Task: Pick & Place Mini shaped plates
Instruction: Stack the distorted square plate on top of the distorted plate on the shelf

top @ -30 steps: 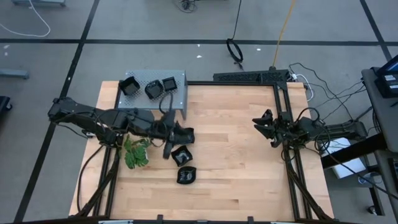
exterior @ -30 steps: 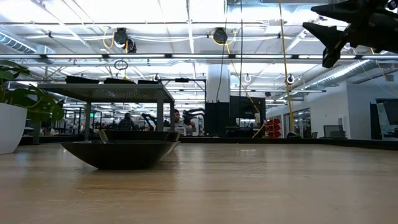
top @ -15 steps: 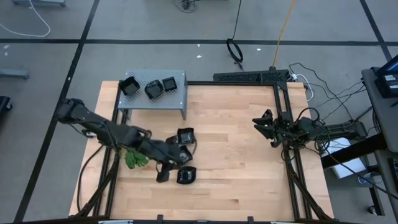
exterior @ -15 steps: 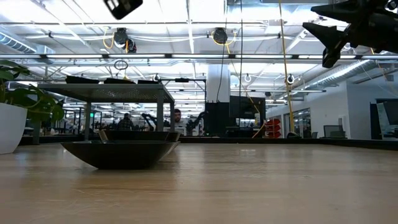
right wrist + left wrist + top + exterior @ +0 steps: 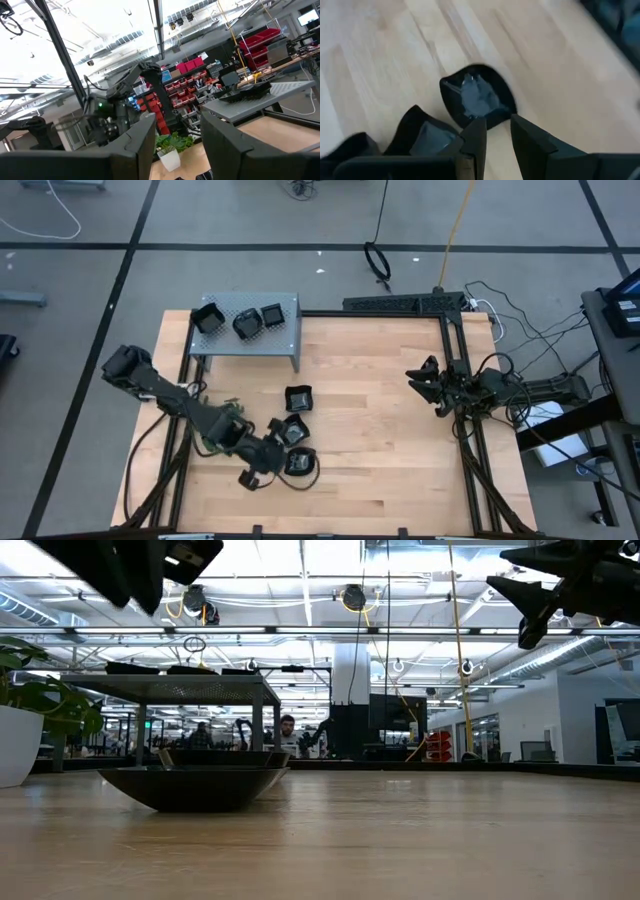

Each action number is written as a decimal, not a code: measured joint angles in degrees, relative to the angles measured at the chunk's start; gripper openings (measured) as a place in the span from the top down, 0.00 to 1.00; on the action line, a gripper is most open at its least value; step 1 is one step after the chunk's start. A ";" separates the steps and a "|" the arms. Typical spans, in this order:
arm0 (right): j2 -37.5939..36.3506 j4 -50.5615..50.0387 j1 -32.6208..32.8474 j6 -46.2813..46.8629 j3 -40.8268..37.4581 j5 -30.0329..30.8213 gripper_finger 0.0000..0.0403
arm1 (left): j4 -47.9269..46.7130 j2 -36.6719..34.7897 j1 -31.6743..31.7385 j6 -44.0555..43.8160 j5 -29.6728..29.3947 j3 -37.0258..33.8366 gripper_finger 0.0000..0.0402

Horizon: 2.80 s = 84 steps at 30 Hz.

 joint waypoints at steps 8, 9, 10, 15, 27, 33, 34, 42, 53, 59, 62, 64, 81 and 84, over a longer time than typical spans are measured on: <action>0.00 -0.01 0.00 0.00 0.00 -0.01 0.64 | -2.15 4.72 -0.73 9.95 -5.57 -0.07 0.77; 0.02 -0.01 0.00 0.00 0.00 -0.02 0.64 | -2.17 5.42 -0.62 11.42 -5.57 -0.07 0.77; 0.01 -0.01 0.00 0.00 0.00 -0.02 0.64 | -2.41 6.10 -0.56 13.32 -5.52 -0.07 0.77; 0.00 -0.07 0.00 0.00 0.00 -0.02 0.64 | -3.44 8.60 -0.50 20.07 -6.48 -0.07 0.75; 0.02 -0.09 0.00 0.00 0.00 -0.02 0.64 | -4.80 14.12 3.52 22.39 -11.95 -0.07 0.48; 0.02 -0.20 0.00 0.00 0.00 -0.02 0.64 | -5.22 17.36 5.23 25.85 -12.00 -0.04 0.52; 0.02 -0.20 0.00 0.00 0.00 -0.04 0.64 | -5.22 17.58 5.39 26.12 -12.13 -0.04 0.54; 0.02 -0.22 0.00 0.00 -0.02 -0.17 0.64 | -5.54 17.57 6.78 23.08 -12.27 -0.04 0.89; 0.02 -0.22 0.00 0.00 0.00 -0.17 0.64 | -5.36 10.07 5.81 19.25 -10.59 0.72 0.98; 0.00 -0.24 0.00 0.00 -0.02 -0.17 0.64 | 0.10 0.18 6.03 17.49 -11.99 0.83 0.99; 0.00 -0.24 0.00 0.00 -0.02 -0.17 0.64 | 2.28 -4.33 6.90 13.74 -19.07 0.87 0.97; 0.02 -0.24 0.00 0.00 -0.02 -0.17 0.64 | 2.57 -6.99 7.82 12.44 -24.79 0.87 0.97; 0.00 -0.24 -0.02 0.00 -0.02 -0.17 0.64 | -14.53 -23.61 28.64 -8.75 -47.90 0.90 0.98; 0.00 -0.24 0.00 0.00 -0.02 -0.17 0.64 | -18.86 -25.12 34.50 -12.00 -45.73 0.90 0.97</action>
